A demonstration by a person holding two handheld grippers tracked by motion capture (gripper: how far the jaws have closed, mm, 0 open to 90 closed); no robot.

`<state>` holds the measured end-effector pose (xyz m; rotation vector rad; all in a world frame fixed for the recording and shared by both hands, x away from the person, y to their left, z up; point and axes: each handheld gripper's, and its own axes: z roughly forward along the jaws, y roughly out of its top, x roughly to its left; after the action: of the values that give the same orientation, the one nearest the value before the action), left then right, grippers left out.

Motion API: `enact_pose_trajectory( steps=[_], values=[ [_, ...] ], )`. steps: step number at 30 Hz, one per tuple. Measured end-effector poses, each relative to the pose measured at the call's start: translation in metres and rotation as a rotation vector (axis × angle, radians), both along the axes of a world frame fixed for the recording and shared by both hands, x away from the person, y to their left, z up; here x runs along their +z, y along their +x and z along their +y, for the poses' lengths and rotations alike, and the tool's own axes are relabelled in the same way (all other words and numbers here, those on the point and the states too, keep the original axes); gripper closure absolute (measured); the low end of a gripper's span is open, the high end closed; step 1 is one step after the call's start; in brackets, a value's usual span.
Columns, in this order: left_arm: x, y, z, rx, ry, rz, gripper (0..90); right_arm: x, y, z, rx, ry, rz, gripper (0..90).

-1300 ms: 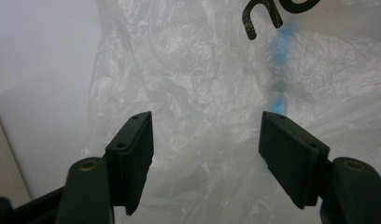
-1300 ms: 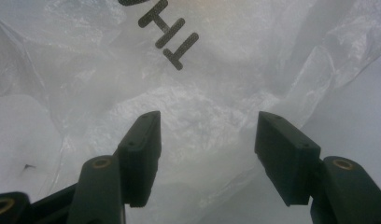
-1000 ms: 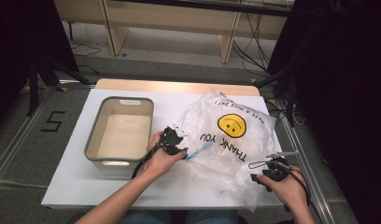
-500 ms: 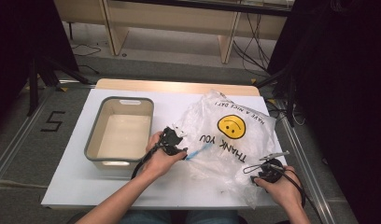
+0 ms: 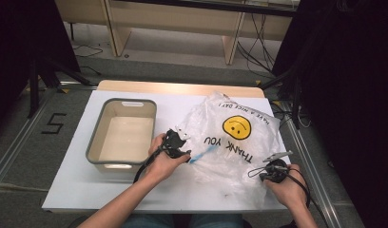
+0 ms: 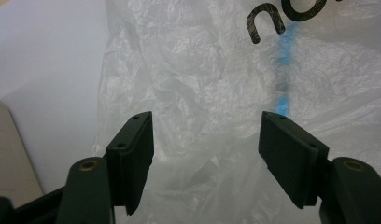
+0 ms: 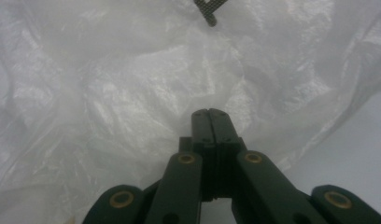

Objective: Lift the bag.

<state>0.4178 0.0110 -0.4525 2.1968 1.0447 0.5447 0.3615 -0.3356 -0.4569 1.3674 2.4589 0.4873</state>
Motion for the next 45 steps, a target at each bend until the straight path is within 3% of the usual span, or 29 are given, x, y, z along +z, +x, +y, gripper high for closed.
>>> enact_pose_trajectory(
  steps=[8, 13, 16, 19, 22, 28, 31, 33, 37, 40, 45],
  values=[
    [0.002, -0.002, 0.0, 0.015, 0.013, -0.02, 32.3, 0.006, 0.019, -0.016, -0.064, -0.051, -0.143, 90.0],
    [0.004, -0.004, 0.001, 0.011, 0.011, -0.003, 31.2, 0.005, 0.033, -0.018, -0.077, -0.064, -0.204, 90.0],
    [0.004, -0.006, 0.0, -0.007, 0.006, 0.01, 32.2, 0.004, 0.046, -0.017, -0.091, -0.084, -0.263, 90.0],
    [0.005, -0.009, -0.001, -0.02, 0.006, 0.017, 32.3, 0.001, 0.056, -0.016, -0.104, -0.081, -0.287, 90.0],
    [0.006, -0.013, -0.001, -0.035, -0.007, 0.028, 33.1, -0.001, 0.058, -0.016, -0.111, -0.05, -0.279, 90.0],
    [0.01, -0.022, -0.002, -0.054, -0.019, 0.021, 33.9, 0.013, 0.039, -0.024, -0.179, 0.09, -0.291, 63.4],
    [0.011, -0.025, -0.001, -0.062, -0.018, 0.02, 34.4, 0.026, 0.025, -0.024, -0.17, 0.121, -0.322, 56.4],
    [0.011, -0.028, 0.002, -0.058, -0.015, 0.02, 34.5, 0.031, 0.015, -0.021, -0.161, 0.162, -0.311, 51.4],
    [0.009, -0.031, 0.006, -0.058, -0.018, 0.039, 34.4, 0.026, -0.003, -0.02, -0.149, 0.205, -0.224, 42.3],
    [0.006, -0.034, 0.007, -0.067, -0.018, 0.058, 34.6, 0.02, -0.015, -0.022, -0.134, 0.171, -0.156, 40.0],
    [0.0, -0.037, 0.01, -0.066, 0.004, 0.087, 34.6, 0.013, -0.027, -0.028, -0.133, 0.132, -0.09, 35.9]
  ],
)
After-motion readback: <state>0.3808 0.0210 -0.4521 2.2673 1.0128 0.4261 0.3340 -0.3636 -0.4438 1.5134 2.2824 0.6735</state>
